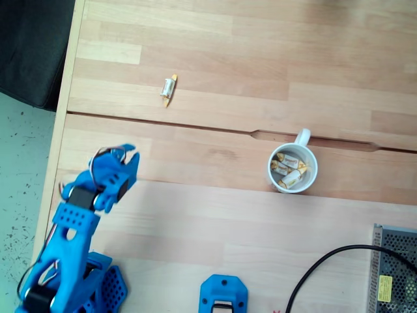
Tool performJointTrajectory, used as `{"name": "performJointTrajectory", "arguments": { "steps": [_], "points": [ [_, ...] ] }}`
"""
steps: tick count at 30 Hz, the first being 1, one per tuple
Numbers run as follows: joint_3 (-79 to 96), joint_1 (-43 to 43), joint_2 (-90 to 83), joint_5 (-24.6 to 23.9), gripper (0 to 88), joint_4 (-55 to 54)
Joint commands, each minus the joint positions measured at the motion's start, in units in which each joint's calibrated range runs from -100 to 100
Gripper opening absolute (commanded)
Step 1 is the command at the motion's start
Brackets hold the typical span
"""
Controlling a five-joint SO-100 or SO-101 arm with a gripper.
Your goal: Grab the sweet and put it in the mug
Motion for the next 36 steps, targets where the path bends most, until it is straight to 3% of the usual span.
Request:
{"name": "performJointTrajectory", "arguments": {
  "steps": [1, 5, 27, 36],
  "points": [
    [-7.8, 0.5, 4.9, 5.4, 4.5, -3.2],
    [-13.1, 0.5, 10.0, 8.7, 4.5, -4.9],
    [-53.1, -2.5, 42.5, 9.3, 4.5, -6.4],
    [-55.2, -2.9, 50.9, 18.9, 4.6, -6.4]
  ]
}}
